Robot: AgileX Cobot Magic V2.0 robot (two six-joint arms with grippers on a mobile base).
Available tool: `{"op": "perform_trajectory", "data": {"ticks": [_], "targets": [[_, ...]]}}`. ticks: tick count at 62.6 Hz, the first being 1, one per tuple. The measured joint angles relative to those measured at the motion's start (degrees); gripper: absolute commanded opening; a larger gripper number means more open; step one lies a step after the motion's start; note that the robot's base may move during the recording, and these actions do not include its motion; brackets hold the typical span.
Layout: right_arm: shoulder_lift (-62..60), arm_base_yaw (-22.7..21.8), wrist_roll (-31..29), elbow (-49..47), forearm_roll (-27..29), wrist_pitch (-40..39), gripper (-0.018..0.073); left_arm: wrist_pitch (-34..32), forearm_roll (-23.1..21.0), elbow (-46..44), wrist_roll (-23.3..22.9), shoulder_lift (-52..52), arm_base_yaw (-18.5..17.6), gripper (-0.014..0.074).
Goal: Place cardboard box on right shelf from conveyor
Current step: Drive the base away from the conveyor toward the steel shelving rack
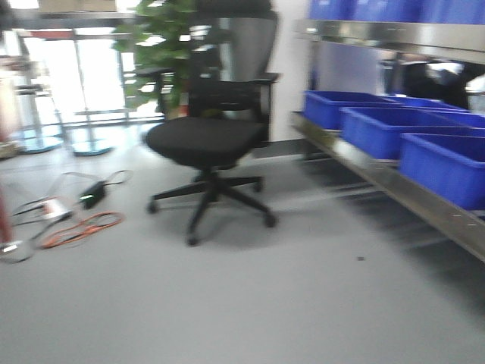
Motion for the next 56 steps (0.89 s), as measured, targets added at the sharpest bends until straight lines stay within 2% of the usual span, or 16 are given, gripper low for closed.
{"op": "perform_trajectory", "data": {"ticks": [56], "targets": [[0.0,0.0,0.0,0.0,0.0,0.0,0.0226,0.0,0.0,0.0,0.0,0.0,0.0,-0.0119]]}}
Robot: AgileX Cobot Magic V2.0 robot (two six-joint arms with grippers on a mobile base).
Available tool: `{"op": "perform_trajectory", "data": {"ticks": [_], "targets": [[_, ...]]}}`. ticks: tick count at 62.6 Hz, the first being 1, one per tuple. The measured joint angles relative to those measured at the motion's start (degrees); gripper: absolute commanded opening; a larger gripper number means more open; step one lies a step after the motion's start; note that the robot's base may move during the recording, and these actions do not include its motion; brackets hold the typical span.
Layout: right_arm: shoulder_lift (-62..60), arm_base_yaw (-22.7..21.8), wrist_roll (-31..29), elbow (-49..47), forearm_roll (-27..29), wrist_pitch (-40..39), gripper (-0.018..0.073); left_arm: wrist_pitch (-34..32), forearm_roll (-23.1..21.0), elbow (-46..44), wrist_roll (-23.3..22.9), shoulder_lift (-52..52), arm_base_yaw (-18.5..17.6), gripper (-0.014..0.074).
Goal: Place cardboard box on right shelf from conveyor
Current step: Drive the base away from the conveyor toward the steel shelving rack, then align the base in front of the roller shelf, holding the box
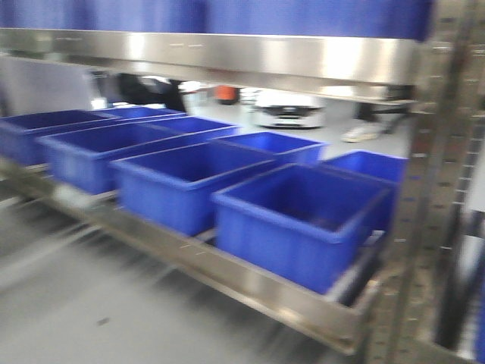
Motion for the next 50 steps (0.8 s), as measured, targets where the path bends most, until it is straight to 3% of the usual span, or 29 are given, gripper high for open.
{"op": "perform_trajectory", "data": {"ticks": [50], "targets": [[0.0,0.0,0.0,0.0,0.0,0.0,0.0226,0.0,0.0,0.0,0.0,0.0,0.0,-0.0119]]}}
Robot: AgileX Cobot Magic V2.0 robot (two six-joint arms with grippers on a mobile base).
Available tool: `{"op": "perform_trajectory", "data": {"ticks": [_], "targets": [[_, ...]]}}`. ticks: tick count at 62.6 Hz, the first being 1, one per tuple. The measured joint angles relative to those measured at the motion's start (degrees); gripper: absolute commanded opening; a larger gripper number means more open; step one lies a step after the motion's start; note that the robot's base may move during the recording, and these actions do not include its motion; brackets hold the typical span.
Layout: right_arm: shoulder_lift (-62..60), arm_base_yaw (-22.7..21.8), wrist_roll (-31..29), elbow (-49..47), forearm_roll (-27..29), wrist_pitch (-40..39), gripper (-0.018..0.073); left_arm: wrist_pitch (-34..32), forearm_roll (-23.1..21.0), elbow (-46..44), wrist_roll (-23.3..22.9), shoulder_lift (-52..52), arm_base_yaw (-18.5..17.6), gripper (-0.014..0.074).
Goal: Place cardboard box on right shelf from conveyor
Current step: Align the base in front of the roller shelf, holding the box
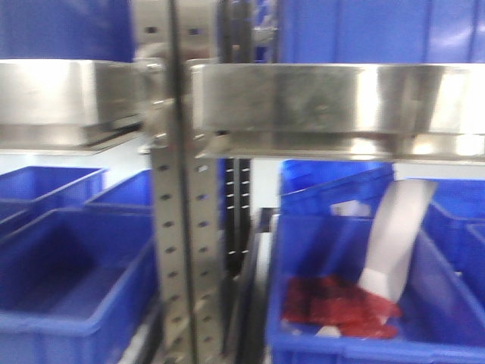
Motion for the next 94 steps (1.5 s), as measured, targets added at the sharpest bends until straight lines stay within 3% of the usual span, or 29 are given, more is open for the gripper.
{"op": "perform_trajectory", "data": {"ticks": [94], "targets": [[0.0,0.0,0.0,0.0,0.0,0.0,0.0226,0.0,0.0,0.0,0.0,0.0,0.2,-0.0119]]}}
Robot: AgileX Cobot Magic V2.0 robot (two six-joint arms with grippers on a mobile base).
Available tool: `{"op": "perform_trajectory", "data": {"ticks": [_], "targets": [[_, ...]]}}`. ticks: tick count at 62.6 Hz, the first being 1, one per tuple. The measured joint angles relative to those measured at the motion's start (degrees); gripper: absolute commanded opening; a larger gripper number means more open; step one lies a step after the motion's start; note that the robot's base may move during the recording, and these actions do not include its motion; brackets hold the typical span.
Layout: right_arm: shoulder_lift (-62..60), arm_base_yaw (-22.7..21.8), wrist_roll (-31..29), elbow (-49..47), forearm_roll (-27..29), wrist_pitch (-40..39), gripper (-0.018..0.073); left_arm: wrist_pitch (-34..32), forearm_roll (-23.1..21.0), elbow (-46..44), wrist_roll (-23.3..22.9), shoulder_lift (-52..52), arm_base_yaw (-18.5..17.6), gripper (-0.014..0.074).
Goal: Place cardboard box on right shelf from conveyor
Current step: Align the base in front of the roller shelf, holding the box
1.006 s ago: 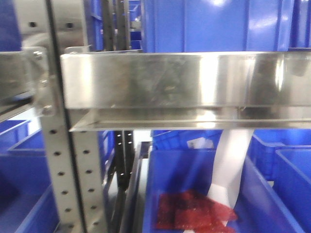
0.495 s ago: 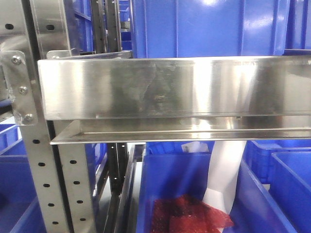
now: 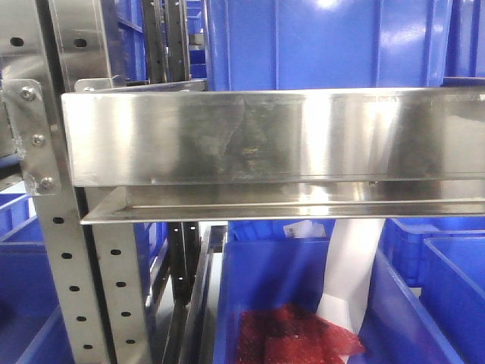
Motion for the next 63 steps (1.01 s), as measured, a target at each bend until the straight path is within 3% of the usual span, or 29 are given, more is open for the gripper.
{"op": "perform_trajectory", "data": {"ticks": [27,36,46,63], "targets": [[0.0,0.0,0.0,-0.1,-0.1,-1.1,0.0226,0.0,0.0,0.0,0.0,0.0,0.0,-0.0119],[3.1,0.0,-1.9,-2.8,-3.6,-1.8,0.0226,0.0,0.0,0.0,0.0,0.0,0.0,-0.0119],[10.6,0.0,-11.2,-7.6,-8.1,-3.5,0.0226,0.0,0.0,0.0,0.0,0.0,0.0,-0.0119],[24.3,0.1,-35.4,-11.4,-16.9,-8.9,0.0226,0.0,0.0,0.0,0.0,0.0,0.0,-0.0119]]}}
